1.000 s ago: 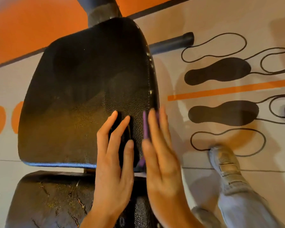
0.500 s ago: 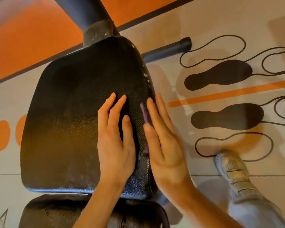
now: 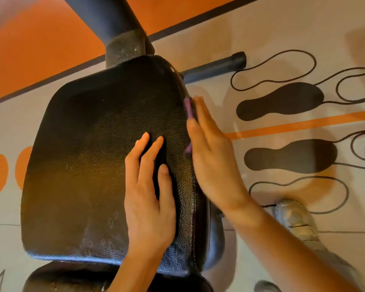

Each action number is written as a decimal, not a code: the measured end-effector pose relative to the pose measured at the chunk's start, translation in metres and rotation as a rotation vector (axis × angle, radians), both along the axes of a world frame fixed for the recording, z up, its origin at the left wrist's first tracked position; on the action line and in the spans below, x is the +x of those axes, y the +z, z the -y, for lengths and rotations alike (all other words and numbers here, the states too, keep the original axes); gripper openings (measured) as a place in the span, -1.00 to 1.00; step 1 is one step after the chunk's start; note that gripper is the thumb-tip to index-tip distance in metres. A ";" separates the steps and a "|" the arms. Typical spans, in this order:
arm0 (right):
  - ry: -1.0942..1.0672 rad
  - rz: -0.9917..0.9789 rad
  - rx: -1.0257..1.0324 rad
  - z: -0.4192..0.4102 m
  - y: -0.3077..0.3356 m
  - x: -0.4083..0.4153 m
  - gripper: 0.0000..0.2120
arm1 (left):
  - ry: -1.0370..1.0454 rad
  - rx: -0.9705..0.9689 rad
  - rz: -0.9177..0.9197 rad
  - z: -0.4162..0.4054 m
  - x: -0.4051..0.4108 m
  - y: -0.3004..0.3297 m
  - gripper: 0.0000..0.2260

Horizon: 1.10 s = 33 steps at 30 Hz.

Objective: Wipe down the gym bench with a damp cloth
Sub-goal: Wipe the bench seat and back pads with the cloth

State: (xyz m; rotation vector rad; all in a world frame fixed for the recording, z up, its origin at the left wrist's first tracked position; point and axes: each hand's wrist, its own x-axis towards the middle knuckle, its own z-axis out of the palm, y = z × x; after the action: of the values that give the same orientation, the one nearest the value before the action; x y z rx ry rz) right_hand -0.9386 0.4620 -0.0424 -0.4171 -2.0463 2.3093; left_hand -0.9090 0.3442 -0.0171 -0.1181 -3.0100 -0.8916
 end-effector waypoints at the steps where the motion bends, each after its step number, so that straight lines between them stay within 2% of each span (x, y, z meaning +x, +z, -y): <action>1: -0.031 0.038 -0.062 -0.002 0.001 -0.006 -0.70 | 0.000 -0.006 0.003 0.000 0.000 0.000 -0.63; 3: -0.055 0.069 -0.125 0.004 0.008 0.018 -0.64 | 0.006 -0.007 -0.004 0.000 -0.001 0.000 -0.63; 4: -0.050 0.075 -0.093 0.011 0.012 0.040 -0.58 | 0.008 -0.009 -0.001 0.001 -0.001 0.000 -0.63; 6: 0.018 0.083 0.101 0.021 0.020 0.071 -0.51 | 0.015 -0.008 0.015 0.001 -0.001 0.001 -0.62; 8: 0.023 0.012 0.227 0.017 0.015 0.056 -0.53 | 0.012 -0.002 0.029 0.000 -0.001 0.002 -0.62; 10: 0.017 0.001 0.165 0.003 0.006 0.007 -0.63 | 0.007 -0.014 0.042 -0.001 -0.001 0.003 -0.62; 12: 0.038 0.093 0.064 -0.010 0.005 -0.034 -0.75 | 0.004 -0.017 0.066 -0.002 -0.002 0.006 -0.62; 14: 0.035 0.073 -0.002 -0.009 0.007 -0.024 -0.73 | -0.001 -0.007 0.079 -0.002 -0.005 0.010 -0.63; 18: 0.193 -0.071 0.267 0.008 0.012 0.050 -0.53 | 0.002 0.020 0.073 -0.002 -0.033 0.013 -0.62; 21: 0.175 -0.138 0.377 -0.004 -0.004 -0.002 -0.54 | -0.015 0.000 0.064 0.000 -0.065 0.007 -0.61; 23: 0.164 -0.033 0.243 -0.012 -0.012 -0.057 -0.57 | -0.016 -0.022 0.067 0.002 -0.078 0.002 -0.61; 25: 0.144 0.000 0.146 -0.010 -0.012 -0.065 -0.57 | -0.016 -0.036 0.063 0.002 -0.081 -0.002 -0.62; 30: 0.218 -0.088 0.309 -0.005 0.006 0.030 -0.50 | 0.006 -0.059 0.045 0.001 -0.079 -0.004 -0.62; 33: 0.178 -0.059 0.174 -0.008 -0.002 -0.022 -0.58 | 0.010 -0.084 0.041 -0.002 -0.079 -0.004 -0.62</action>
State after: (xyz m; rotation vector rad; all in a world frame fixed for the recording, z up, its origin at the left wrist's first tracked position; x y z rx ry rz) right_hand -0.9603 0.4703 -0.0446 -0.1637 -2.3169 2.1766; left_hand -0.9885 0.3457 -0.0207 -0.0851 -3.0841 -0.7764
